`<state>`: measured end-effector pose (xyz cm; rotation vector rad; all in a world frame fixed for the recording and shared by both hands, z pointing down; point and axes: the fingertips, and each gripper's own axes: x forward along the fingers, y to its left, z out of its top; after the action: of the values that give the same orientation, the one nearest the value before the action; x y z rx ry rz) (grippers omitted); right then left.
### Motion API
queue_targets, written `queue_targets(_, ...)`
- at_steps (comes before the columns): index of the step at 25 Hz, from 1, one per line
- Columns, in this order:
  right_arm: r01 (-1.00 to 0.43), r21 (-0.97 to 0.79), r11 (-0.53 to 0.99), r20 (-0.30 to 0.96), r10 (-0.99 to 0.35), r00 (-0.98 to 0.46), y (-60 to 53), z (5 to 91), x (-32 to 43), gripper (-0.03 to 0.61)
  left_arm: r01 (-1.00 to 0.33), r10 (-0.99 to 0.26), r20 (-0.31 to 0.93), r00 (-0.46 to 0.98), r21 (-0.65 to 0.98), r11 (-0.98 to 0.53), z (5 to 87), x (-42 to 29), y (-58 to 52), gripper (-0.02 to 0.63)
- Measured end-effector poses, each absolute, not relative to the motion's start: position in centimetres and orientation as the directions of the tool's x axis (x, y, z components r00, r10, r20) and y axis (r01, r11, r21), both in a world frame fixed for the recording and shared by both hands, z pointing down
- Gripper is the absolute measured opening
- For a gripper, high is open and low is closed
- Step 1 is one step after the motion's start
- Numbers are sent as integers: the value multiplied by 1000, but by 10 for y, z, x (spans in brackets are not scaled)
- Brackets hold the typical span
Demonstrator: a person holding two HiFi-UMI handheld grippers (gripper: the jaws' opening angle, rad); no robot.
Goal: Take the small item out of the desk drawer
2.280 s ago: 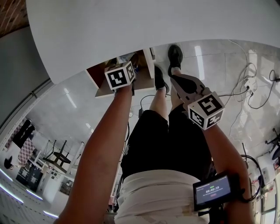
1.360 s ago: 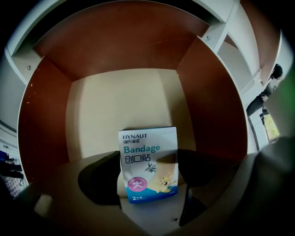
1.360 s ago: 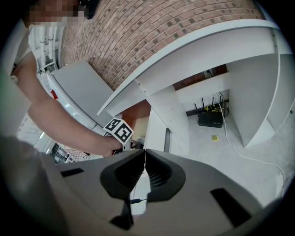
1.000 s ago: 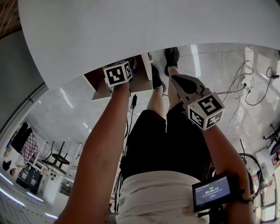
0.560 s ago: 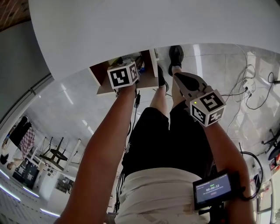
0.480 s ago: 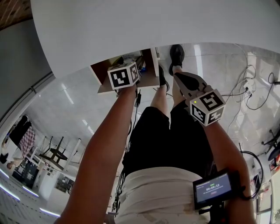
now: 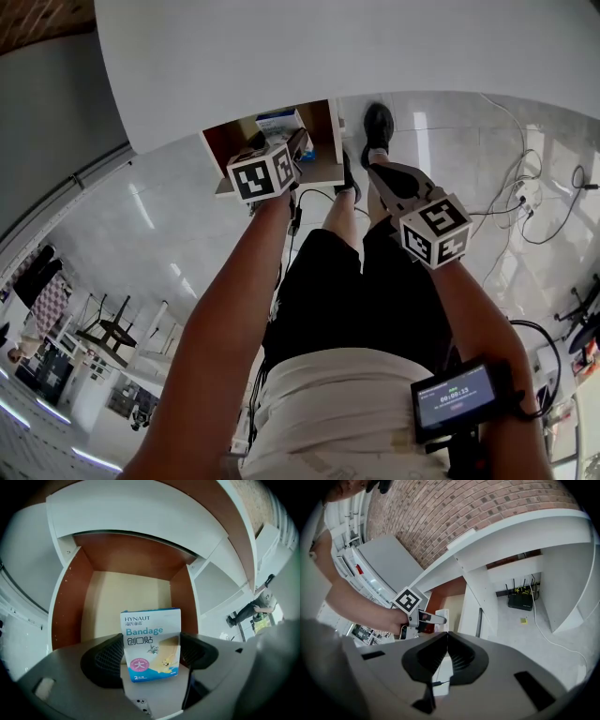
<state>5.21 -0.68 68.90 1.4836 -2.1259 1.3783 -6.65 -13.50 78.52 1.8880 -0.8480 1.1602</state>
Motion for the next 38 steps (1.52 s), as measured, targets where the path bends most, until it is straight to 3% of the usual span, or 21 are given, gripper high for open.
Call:
queue_targets(24,-856,-515,46,661,-615,-430,-9,659,53,6,-867,-296,834,465,363,-341,707,-98,-136,377)
queue_targets(38,-871,-486,69,666,-616,-421,-11,635,48,6,-831,-301,780,548,465,-307,669,-109,-122,377)
